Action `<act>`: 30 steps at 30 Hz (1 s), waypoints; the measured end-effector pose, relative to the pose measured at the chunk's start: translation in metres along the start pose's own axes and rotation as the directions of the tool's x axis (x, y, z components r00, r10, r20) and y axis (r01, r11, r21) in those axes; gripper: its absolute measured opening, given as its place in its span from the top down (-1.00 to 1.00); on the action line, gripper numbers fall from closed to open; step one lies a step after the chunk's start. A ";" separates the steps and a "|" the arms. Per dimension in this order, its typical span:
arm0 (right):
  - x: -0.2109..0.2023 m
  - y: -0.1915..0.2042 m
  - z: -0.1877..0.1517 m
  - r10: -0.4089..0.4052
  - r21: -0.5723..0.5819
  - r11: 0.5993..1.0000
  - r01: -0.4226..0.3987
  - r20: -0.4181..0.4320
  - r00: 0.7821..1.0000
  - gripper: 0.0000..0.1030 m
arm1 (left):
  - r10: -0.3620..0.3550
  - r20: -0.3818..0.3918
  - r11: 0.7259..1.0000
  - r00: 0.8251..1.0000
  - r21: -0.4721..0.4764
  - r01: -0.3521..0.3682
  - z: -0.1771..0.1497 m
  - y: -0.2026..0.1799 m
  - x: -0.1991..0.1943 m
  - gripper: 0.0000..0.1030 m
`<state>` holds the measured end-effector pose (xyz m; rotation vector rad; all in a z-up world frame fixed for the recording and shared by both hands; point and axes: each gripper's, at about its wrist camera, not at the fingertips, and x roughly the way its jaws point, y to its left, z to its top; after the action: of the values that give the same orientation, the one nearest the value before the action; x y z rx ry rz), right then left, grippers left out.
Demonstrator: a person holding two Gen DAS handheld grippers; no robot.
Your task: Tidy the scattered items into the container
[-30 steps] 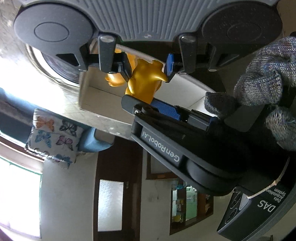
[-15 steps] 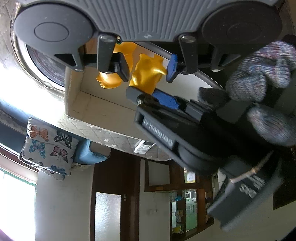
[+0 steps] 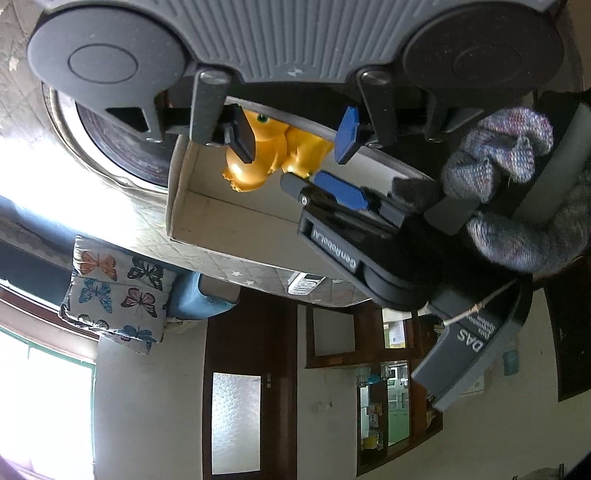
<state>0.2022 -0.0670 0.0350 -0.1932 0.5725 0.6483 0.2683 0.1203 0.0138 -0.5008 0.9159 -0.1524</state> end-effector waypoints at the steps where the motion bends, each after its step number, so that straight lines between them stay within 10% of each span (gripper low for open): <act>1: -0.002 0.000 -0.001 -0.002 0.000 1.000 0.002 0.001 1.000 0.06 | 0.002 0.005 1.000 1.000 0.006 -0.002 -0.001 -0.002 -0.002 0.33; 30: -0.068 0.041 -0.058 0.039 0.013 0.999 -0.040 0.009 0.999 -0.07 | 0.027 0.163 0.992 0.986 0.116 -0.047 -0.079 -0.027 -0.095 0.32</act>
<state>0.1069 -0.0902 0.0255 -0.1664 0.5731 0.6830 0.1500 0.1009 0.0553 -0.3784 0.7524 -0.1302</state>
